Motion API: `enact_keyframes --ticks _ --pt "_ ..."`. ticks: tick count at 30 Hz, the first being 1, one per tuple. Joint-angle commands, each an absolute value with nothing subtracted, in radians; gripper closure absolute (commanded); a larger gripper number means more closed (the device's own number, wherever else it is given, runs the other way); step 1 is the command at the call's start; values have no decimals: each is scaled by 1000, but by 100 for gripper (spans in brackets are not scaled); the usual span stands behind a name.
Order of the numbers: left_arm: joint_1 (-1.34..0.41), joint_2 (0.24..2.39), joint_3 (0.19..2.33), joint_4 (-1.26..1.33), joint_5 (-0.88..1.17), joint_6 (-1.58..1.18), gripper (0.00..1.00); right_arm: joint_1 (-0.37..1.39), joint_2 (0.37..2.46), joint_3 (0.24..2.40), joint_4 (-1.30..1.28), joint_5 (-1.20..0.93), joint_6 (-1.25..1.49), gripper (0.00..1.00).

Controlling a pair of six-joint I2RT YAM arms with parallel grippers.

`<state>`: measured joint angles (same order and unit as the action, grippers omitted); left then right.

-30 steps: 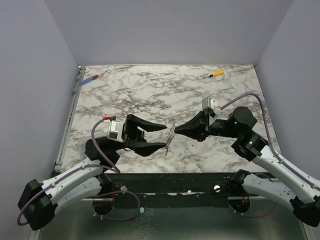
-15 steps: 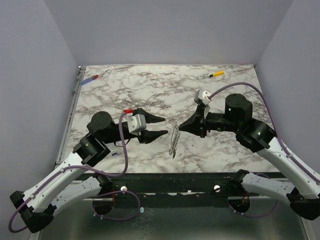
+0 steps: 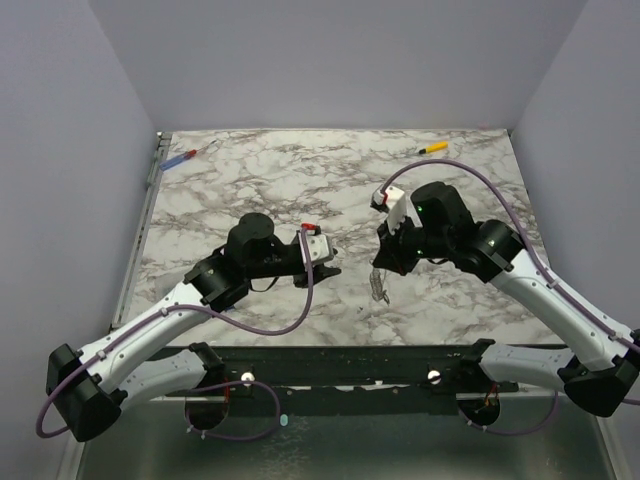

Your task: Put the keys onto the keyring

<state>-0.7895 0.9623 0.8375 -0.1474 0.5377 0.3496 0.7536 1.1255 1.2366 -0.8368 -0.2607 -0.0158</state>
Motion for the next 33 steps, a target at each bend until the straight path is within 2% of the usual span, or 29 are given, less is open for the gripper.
enact_keyframes --ticks 1,6,16,27,33 --pt "-791 989 794 -10 624 337 56 763 1122 1240 -842 -330 -32 99" --pt "-790 1025 775 106 721 287 59 777 1120 1248 -832 -397 -44 99" --pt "-785 1111 783 161 796 233 71 799 1113 1234 -792 -471 -64 99" --pt "-785 1130 772 188 852 194 77 811 1118 1223 -775 -488 -72 99" --pt "-785 1130 767 189 865 177 77 814 1120 1228 -776 -471 -74 99"
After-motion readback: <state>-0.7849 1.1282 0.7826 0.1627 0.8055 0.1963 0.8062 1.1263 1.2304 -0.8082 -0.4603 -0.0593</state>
